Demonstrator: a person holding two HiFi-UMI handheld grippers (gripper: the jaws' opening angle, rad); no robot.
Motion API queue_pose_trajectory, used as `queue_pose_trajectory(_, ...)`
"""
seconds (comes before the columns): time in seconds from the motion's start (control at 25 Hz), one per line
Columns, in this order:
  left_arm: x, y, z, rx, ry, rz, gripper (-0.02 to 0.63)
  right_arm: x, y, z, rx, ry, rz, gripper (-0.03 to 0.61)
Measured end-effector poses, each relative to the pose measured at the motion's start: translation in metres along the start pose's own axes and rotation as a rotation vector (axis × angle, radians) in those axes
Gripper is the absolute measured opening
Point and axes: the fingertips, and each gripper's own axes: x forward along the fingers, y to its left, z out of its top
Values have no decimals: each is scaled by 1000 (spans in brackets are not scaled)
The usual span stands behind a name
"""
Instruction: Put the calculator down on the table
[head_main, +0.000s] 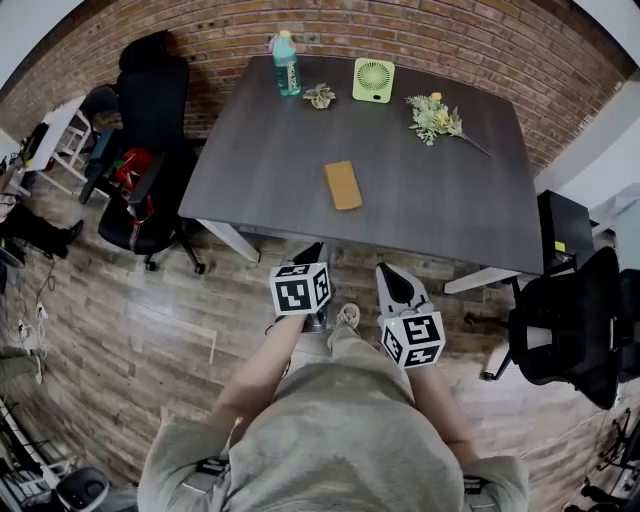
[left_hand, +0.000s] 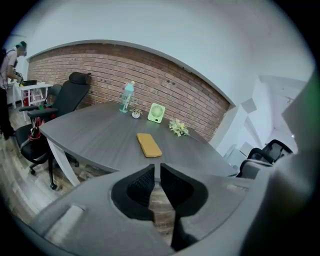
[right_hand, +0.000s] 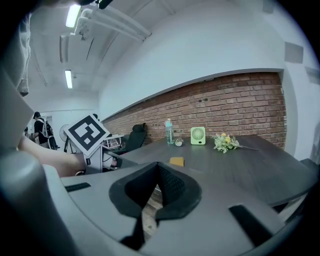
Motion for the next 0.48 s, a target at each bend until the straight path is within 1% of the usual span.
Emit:
queue_pose_trajectory(0.28,-66,-10,-34,47,-42,7,30,-48,36,-16,-4,-7,-3,2)
queue_pose_trajectory(0.48,-109,-15,-53,49,-61,0,25,-77,60,-23,-9,-4,4,2)
